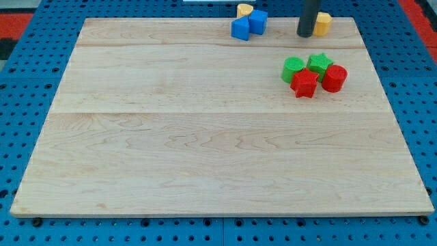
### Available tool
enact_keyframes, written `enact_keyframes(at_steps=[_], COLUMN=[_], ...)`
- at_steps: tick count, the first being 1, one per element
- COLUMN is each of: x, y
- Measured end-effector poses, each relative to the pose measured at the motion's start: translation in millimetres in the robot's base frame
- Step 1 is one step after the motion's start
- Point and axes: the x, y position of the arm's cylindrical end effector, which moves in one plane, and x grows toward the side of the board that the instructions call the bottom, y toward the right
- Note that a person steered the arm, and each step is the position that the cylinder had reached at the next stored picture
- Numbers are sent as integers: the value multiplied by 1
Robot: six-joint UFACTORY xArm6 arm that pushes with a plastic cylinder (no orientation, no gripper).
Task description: Move your arm to the top center
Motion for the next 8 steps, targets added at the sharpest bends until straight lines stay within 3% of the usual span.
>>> enact_keyframes(at_steps=[1,2,4,5,7,8], x=[38,41,-41,-71,-70,-66], y=[-72,-152,-290,-296,-280,-207])
